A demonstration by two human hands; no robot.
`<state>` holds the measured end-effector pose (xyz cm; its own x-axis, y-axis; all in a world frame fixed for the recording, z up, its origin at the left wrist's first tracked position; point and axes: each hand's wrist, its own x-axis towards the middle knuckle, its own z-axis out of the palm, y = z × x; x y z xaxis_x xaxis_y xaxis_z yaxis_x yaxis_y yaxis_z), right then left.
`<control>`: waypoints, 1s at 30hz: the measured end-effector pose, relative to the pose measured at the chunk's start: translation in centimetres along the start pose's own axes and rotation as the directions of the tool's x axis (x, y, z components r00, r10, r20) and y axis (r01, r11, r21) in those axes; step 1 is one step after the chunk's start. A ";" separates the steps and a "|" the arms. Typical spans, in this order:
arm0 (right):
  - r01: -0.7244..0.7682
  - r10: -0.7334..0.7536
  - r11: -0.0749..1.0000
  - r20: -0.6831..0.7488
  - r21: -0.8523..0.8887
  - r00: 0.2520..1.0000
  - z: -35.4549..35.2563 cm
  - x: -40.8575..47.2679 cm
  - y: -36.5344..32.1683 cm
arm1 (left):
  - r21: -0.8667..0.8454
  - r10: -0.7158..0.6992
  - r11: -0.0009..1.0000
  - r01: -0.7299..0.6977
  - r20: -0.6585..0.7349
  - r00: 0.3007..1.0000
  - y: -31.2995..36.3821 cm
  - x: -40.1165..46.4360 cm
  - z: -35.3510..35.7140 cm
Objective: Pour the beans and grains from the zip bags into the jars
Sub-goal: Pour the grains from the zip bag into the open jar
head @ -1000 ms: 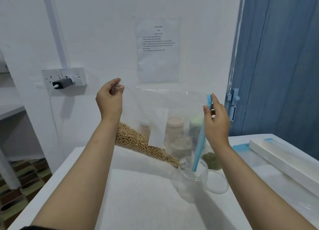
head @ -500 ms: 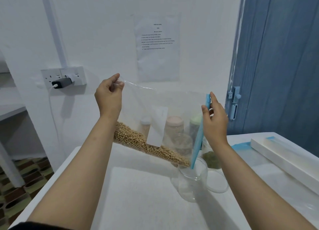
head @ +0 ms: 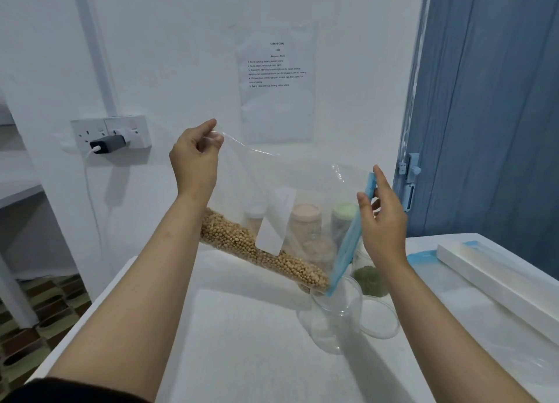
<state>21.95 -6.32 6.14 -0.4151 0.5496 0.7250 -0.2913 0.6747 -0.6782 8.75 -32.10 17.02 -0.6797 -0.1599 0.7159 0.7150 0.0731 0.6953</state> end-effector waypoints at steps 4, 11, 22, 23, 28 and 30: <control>0.009 -0.009 1.000 -0.005 -0.016 1.000 -0.5 -0.7 0.3 | -0.002 0.012 1.000 -0.012 0.012 1.000 0.3 -0.2 0.1; -0.013 0.013 1.000 0.005 -0.029 1.000 -1.1 -1.2 0.3 | 0.000 0.025 1.000 -0.025 0.028 0.999 0.7 -0.2 0.3; -0.019 0.020 0.998 0.027 -0.052 0.999 -1.0 -0.8 0.2 | 0.006 0.052 0.999 -0.052 0.030 0.998 0.8 0.1 0.3; -0.016 0.018 0.998 0.028 -0.056 0.999 -1.0 -0.8 0.1 | 0.006 0.054 0.999 -0.054 0.031 0.998 0.9 0.1 0.3; -0.017 0.018 0.999 0.026 -0.040 0.999 -0.9 -0.7 0.2 | 0.009 0.068 0.998 -0.068 0.031 0.997 0.9 0.0 0.4; -0.016 0.017 0.999 0.027 -0.029 0.999 -1.0 -0.7 0.2 | 0.009 0.074 0.997 -0.074 0.031 0.997 0.9 0.0 0.5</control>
<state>23.01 -6.06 5.59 -0.4429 0.5477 0.7098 -0.2594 0.6796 -0.6862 9.28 -31.55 17.72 -0.6297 -0.1238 0.7669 0.7619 0.0941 0.6408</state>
